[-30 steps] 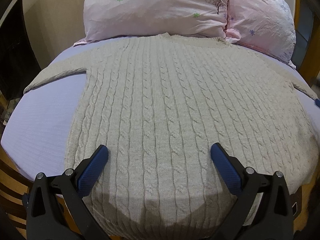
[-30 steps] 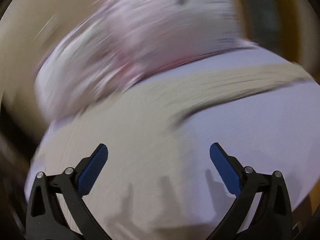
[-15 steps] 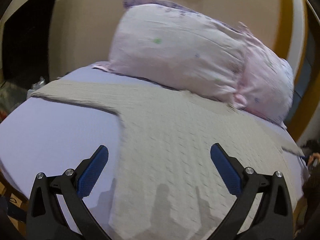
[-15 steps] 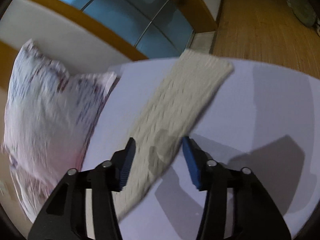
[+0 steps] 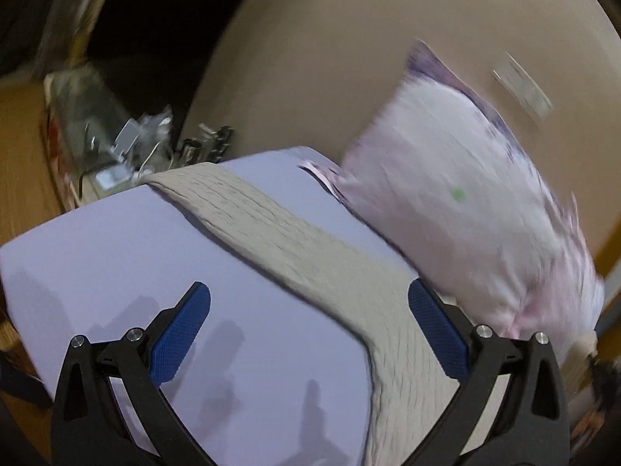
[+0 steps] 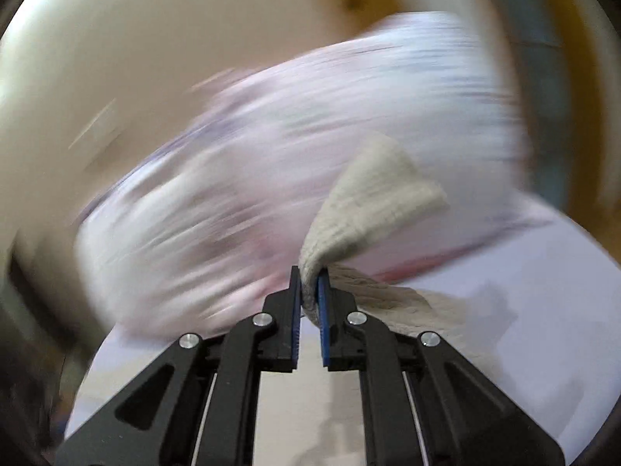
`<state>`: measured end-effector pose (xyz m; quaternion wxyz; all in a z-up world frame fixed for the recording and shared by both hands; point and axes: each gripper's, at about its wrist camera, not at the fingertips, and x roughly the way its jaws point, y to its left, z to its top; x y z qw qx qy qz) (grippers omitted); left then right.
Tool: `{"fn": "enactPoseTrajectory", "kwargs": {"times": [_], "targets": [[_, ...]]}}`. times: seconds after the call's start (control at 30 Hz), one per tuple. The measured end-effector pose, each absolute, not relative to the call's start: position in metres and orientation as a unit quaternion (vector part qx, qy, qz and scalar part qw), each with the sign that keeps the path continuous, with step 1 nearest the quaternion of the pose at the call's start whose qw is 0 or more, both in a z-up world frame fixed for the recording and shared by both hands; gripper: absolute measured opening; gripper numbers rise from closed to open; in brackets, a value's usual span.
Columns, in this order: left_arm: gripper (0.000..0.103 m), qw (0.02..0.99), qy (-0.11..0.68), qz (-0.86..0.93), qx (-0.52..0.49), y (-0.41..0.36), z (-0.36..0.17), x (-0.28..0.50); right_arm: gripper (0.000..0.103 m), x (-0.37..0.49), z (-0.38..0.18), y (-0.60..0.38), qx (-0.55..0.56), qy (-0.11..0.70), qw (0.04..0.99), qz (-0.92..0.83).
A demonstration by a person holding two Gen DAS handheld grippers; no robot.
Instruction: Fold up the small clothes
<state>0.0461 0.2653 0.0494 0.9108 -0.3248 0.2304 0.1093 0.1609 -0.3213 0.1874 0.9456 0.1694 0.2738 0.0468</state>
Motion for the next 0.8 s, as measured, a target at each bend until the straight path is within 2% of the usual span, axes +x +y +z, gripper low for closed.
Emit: {"fn": "enactPoseTrajectory", "kwargs": {"times": [0.03,0.1,0.17,0.2,0.23,0.27,0.33,0.47,0.63,0.7,0.73,0.77,0.8], "targets": [[0.102,0.906,0.225,0.111,-0.340,0.274,0.048,0.052,0.009,0.167,0.183,-0.281,0.149,0.287,0.942,0.091],[0.102,0.898,0.226,0.120,-0.357,0.285,0.042,0.063,0.017,0.179,0.161,-0.204,0.103,0.337,0.919,0.176],[0.099,0.891,0.233,0.126,-0.368,0.295,0.036,0.075,0.037,0.186,0.121,-0.130,0.059,0.420,0.868,0.257],[0.096,0.885,0.243,0.124,-0.378,0.301,0.030,0.083,0.040,0.186,0.111,-0.115,0.055,0.440,0.854,0.272],[0.091,0.875,0.255,0.120,-0.394,0.308,0.023,0.091,0.047,0.179,0.105,-0.107,0.057,0.448,0.846,0.281],[0.087,0.870,0.259,0.119,-0.403,0.312,0.019,0.093,0.059,0.176,0.103,-0.108,0.068,0.449,0.844,0.286],[0.084,0.849,0.272,0.121,-0.438,0.325,0.007,0.100,0.071,0.178,0.105,-0.124,0.086,0.441,0.850,0.275],[0.078,0.829,0.268,0.140,-0.471,0.346,-0.004,0.105,0.079,0.168,0.113,-0.184,0.125,0.422,0.869,0.224],[0.077,0.812,0.253,0.172,-0.498,0.372,-0.004,0.113,0.081,0.161,0.110,-0.235,0.148,0.419,0.876,0.188],[0.070,0.807,0.252,0.183,-0.502,0.381,-0.004,0.120,0.082,0.156,0.112,-0.250,0.160,0.414,0.878,0.178],[0.056,0.804,0.257,0.193,-0.500,0.384,-0.004,0.124,0.082,0.157,0.109,-0.255,0.166,0.412,0.879,0.173],[0.037,0.801,0.265,0.201,-0.497,0.387,-0.005,0.128,0.082,0.157,0.108,-0.262,0.175,0.409,0.880,0.168],[0.026,0.797,0.279,0.210,-0.492,0.390,-0.006,0.134,0.082,0.156,0.108,-0.268,0.180,0.408,0.880,0.165]]}}
